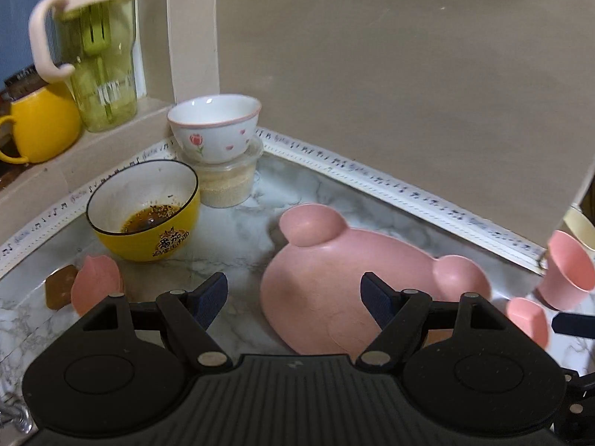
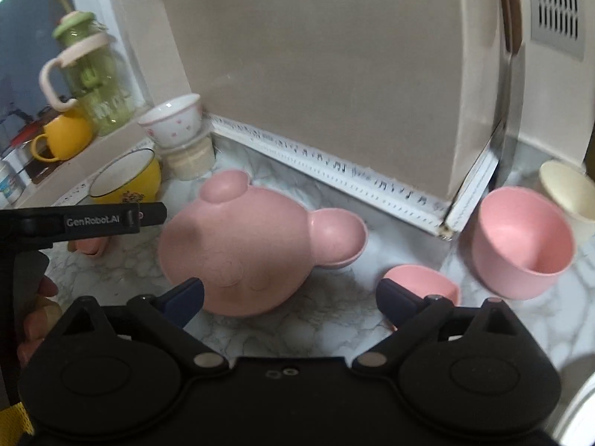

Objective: Organize plates and bowls
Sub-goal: 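Withdraw both grippers and move toward the pink bear-shaped plate, then close both grippers on the rim of the pink bear-shaped plate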

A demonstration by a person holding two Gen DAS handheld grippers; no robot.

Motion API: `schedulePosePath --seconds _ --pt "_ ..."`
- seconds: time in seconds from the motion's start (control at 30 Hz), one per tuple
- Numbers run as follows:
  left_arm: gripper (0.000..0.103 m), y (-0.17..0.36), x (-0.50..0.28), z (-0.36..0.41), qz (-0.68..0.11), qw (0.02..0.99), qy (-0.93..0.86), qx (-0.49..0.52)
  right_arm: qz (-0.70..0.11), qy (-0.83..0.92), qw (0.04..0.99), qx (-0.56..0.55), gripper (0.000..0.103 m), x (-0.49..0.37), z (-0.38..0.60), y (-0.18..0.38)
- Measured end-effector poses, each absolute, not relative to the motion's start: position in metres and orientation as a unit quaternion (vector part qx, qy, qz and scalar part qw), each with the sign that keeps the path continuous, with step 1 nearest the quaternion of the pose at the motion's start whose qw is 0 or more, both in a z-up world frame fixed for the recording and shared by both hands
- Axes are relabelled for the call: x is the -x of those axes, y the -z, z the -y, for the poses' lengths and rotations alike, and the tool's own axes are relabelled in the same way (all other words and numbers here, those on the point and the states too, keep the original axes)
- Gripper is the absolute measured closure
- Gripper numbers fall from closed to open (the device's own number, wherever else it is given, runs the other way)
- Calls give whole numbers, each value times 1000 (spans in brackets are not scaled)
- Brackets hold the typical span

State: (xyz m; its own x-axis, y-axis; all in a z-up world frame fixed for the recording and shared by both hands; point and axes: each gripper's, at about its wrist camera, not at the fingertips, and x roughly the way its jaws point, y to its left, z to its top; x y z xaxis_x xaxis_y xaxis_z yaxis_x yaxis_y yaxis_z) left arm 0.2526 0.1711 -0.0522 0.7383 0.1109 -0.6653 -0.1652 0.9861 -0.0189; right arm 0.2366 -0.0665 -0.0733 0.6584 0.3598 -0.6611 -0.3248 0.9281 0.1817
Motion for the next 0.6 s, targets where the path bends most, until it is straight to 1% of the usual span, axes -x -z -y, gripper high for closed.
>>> schedulePosePath --seconds 0.1,0.27,0.4,0.47,0.6 --pt "24 62 -269 -181 -370 925 -80 38 -385 -182 904 -35 10 -248 62 81" --pt "24 79 -292 -190 -391 916 -78 37 -409 -166 896 -52 23 -258 57 93" --pt "25 87 -304 -193 -402 911 -78 39 -422 -152 892 -62 30 -263 58 99" --pt "25 91 -309 -194 -408 909 -77 39 -430 -148 888 -69 37 -267 60 102" --pt "25 99 -315 -196 -424 902 -73 40 -442 -145 881 -82 42 -273 60 107"
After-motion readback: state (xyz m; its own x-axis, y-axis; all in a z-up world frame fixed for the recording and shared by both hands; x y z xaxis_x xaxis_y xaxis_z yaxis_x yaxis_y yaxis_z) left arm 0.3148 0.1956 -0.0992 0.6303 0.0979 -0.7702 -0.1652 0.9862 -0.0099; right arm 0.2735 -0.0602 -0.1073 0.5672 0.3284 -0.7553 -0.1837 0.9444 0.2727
